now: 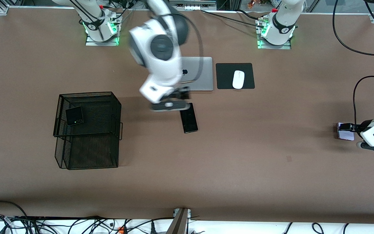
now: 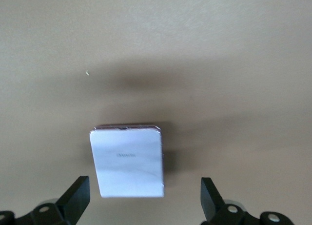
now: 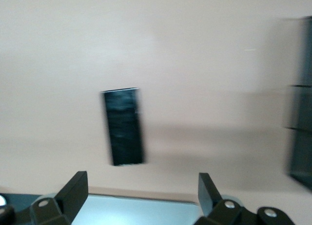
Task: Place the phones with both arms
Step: 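Grasp the white Huawei phone with the left gripper while the right gripper returns, then grasp the black slab phone with the right gripper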
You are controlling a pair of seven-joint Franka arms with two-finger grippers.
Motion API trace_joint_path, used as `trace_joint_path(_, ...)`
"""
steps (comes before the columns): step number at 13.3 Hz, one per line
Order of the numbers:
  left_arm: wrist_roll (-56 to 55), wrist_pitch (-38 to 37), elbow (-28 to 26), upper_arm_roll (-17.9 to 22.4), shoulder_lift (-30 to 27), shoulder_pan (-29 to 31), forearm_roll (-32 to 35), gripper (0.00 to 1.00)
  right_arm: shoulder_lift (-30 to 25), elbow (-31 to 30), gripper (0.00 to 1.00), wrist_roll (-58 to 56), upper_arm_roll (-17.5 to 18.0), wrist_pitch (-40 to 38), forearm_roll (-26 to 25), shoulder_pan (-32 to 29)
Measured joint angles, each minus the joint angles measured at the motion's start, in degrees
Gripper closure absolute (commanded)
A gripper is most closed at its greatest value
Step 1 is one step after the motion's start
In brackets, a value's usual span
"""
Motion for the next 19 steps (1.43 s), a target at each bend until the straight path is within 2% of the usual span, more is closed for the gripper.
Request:
trace_joint_path(2,2.22,3.28,-0.82,0.09,1.15,1.69,0.03,0.0,5.03,0.96,0.0,1.17,3.11,4.84,0.0,0.04)
trace_joint_path(5,3.33,5.46,-1.15,0.12,2.93,3.34,0.03,0.0,10.31,-0.4,0.0,0.16,4.01,10.26,0.0,0.1)
trace_joint_path(10,3.38,6.65,-1.28,0.08,5.45,4.37,0.03,0.0,12.46,-6.75,0.0,-7.9,4.08,17.73,0.0,0.1)
trace_joint_path(11,3.38,6.8,-1.27,0.06,5.47,4.38,0.03,0.37,12.89,-7.09,0.0,-8.67,4.18,18.43,0.14,0.1)
trace_joint_path(12,3.35,6.81,-1.25,0.04,5.47,4.4,0.03,0.61,13.38,-7.2,0.0,-9.16,4.34,18.94,0.5,0.1)
trace_joint_path(13,3.34,6.82,-1.05,0.04,5.46,4.43,0.03,0.74,13.93,-7.27,0.0,-9.54,4.51,19.37,0.85,0.1)
trace_joint_path(15,3.34,6.58,-0.96,-0.17,5.26,4.48,0.02,0.85,14.89,-7.35,0.0,-9.84,4.74,20.85,1.75,0.1)
trace_joint_path(16,3.35,6.55,-0.98,-0.23,5.3,4.41,0.02,0.85,15.21,-7.53,0.0,-9.9,4.78,21.61,2.26,0.1)
trace_joint_path(17,3.35,6.04,-0.93,-0.62,5.29,4.42,0.02,0.85,15.24,-7.73,0.27,-9.92,4.79,22.15,2.44,0.1)
trace_joint_path(18,3.35,4.28,-0.77,-1.53,5.24,4.47,0.02,0.85,15.19,-7.79,0.69,-9.93,4.79,22.23,2.48,0.1)
trace_joint_path(19,3.33,1.08,-0.22,-3.21,5.17,4.57,0.02,0.85,15.03,-7.8,0.92,-9.93,4.78,22.39,2.49,0.09)
